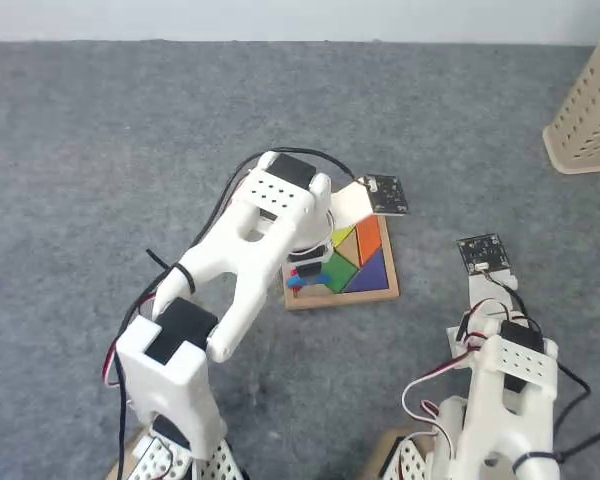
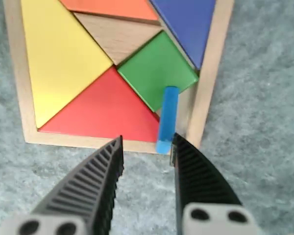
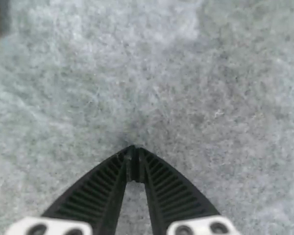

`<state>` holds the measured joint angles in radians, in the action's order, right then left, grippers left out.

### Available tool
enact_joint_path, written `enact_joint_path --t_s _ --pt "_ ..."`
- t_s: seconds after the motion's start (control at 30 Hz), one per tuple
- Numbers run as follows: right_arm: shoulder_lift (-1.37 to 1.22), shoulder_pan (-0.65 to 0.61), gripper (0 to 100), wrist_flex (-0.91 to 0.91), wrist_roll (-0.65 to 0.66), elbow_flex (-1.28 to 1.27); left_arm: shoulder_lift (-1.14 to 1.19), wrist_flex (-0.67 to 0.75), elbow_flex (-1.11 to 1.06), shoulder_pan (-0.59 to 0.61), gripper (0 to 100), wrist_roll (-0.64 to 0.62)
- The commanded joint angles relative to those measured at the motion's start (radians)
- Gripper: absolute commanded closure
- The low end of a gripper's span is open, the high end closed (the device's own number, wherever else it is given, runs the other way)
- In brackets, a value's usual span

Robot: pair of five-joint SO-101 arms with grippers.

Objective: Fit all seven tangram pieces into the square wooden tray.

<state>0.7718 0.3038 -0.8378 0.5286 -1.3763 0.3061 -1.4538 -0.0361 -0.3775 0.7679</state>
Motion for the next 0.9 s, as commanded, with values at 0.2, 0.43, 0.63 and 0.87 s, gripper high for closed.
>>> enact_joint_path --t_s 0.2,0.43,0.63,0.87 --pt "0.025 -0.010 99.1 0.021 -0.009 0.003 0.021 0.057 0.007 0.012 85 -0.002" --pt "0.025 -0.012 99.1 0.021 -0.009 0.003 0.006 0.049 0.105 0.035 85 -0.072" --pt "0.025 -0.012 99.1 0.021 -0.009 0.003 -0.028 0.089 0.120 0.091 85 -0.247" --pt "0.025 -0.012 99.1 0.021 -0.009 0.003 0.080 0.175 0.038 0.117 85 -0.307"
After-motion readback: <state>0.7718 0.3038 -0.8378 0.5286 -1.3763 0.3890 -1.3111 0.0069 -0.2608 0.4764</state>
